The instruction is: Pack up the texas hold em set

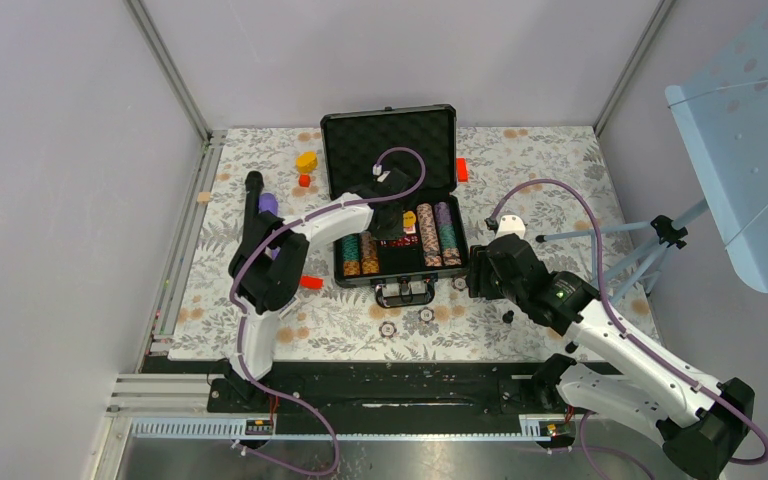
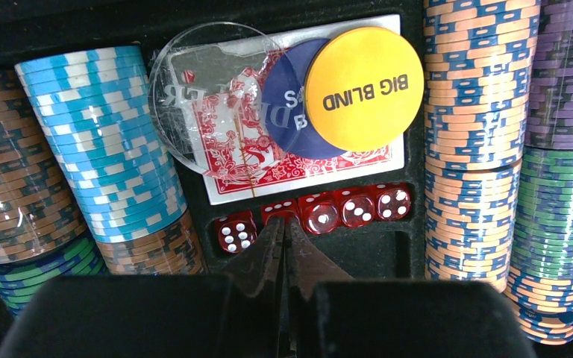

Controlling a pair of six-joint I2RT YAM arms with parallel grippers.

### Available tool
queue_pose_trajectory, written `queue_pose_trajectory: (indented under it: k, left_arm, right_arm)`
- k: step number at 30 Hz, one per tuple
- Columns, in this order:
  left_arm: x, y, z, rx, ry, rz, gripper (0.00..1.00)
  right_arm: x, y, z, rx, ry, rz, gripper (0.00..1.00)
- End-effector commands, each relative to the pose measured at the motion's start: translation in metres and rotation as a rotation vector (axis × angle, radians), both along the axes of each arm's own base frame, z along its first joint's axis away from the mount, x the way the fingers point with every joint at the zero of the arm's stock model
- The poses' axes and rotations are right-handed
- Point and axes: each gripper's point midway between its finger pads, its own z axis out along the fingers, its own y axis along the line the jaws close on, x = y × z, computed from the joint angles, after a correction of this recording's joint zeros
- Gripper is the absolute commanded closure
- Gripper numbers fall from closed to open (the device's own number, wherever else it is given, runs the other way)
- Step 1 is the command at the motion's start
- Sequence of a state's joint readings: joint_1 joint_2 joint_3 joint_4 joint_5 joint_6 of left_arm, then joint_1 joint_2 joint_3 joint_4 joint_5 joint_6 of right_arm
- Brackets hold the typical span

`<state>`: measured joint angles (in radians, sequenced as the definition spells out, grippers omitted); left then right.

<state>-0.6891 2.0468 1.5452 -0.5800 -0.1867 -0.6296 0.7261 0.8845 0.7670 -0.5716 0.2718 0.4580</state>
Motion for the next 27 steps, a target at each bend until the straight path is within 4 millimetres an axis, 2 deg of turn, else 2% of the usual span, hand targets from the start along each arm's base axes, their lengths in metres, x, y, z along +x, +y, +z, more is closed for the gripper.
queue_pose_trajectory:
  k: [1,6,11,15,18,21,27]
  left_arm:
    - [0.008,-0.009,0.002,-0.027,-0.019,-0.002,0.97]
    - [0.012,-0.012,0.017,-0.036,-0.041,-0.004,0.97]
    - [0.019,-0.013,0.059,-0.064,-0.114,-0.009,0.96]
    - [0.024,-0.005,0.102,-0.06,-0.188,-0.01,0.92]
    - [0.025,0.014,0.134,-0.05,-0.251,0.012,0.76]
    - [0.019,0.045,0.164,-0.07,-0.306,0.07,0.52]
    - [-0.003,0.12,0.187,-0.148,-0.363,0.204,0.25]
  right_arm:
    - [0.002,-0.003,0.001,-0.006,-0.01,-0.019,0.43]
    - [0.002,-0.003,0.003,0.0,-0.017,-0.019,0.43]
    - [0.003,-0.005,0.006,-0.003,-0.026,-0.02,0.43]
    - [0.004,-0.005,0.01,0.0,-0.04,-0.023,0.36]
    - [0.006,-0.008,0.015,-0.002,-0.06,-0.029,0.29]
    - [0.008,-0.009,0.019,-0.018,-0.075,-0.023,0.17]
    - [0.012,-0.01,0.019,-0.066,-0.045,-0.033,0.08]
